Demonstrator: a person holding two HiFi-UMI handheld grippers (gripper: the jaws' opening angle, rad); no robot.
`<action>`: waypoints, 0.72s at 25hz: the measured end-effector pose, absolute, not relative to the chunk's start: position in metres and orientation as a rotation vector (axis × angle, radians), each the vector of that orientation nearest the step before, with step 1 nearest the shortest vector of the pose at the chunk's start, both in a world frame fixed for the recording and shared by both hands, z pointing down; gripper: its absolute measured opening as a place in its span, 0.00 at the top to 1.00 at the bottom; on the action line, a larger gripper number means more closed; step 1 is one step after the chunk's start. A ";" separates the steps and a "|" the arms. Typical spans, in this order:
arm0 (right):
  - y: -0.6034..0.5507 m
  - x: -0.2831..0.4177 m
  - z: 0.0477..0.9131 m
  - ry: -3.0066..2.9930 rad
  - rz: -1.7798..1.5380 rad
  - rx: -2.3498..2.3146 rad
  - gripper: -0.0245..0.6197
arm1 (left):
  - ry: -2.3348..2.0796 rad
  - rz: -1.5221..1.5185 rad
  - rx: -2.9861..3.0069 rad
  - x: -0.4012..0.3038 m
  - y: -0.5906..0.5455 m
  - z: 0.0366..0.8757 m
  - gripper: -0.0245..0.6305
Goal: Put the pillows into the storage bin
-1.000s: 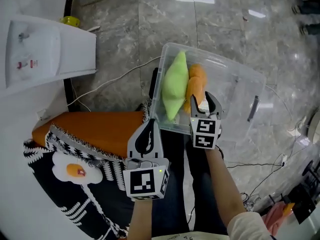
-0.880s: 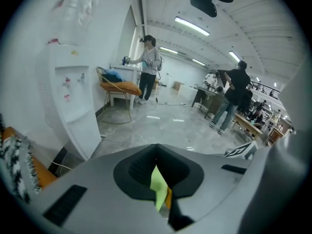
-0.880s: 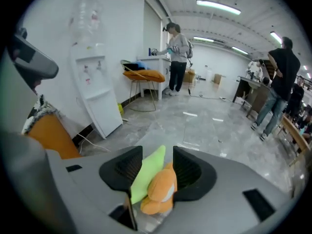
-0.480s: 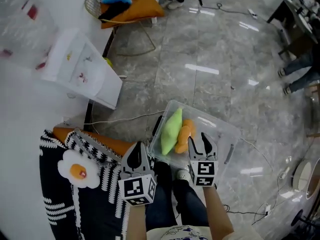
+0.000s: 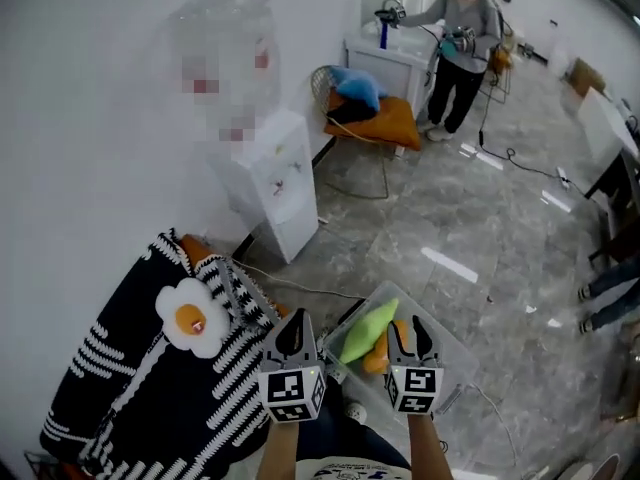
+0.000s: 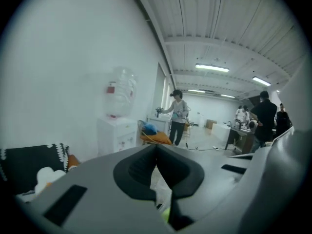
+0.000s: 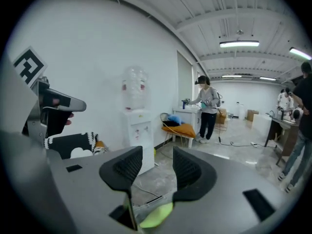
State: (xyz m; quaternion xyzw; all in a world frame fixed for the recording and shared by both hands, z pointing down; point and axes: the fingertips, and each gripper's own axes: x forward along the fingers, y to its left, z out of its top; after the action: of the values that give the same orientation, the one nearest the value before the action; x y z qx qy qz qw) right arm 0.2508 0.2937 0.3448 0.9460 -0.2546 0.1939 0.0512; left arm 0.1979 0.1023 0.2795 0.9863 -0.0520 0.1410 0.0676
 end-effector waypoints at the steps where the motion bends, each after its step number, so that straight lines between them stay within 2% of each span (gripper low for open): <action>1: 0.281 0.244 0.338 -0.837 0.568 2.861 0.63 | -0.224 0.406 2.966 0.181 0.091 0.273 0.94; 10: 0.113 0.162 0.299 -1.360 0.439 2.630 0.63 | -0.810 0.306 2.858 0.014 -0.033 0.243 0.94; 18: -0.034 0.074 0.298 -1.670 0.436 2.399 0.63 | -1.197 0.280 2.678 -0.119 -0.136 0.241 0.94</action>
State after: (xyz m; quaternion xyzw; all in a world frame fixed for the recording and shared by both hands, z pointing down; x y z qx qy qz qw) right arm 0.0738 -0.0335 0.2978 0.8083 -0.5626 0.1469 0.0930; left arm -0.1189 -0.1364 0.2413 0.9045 -0.4044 0.0945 0.0973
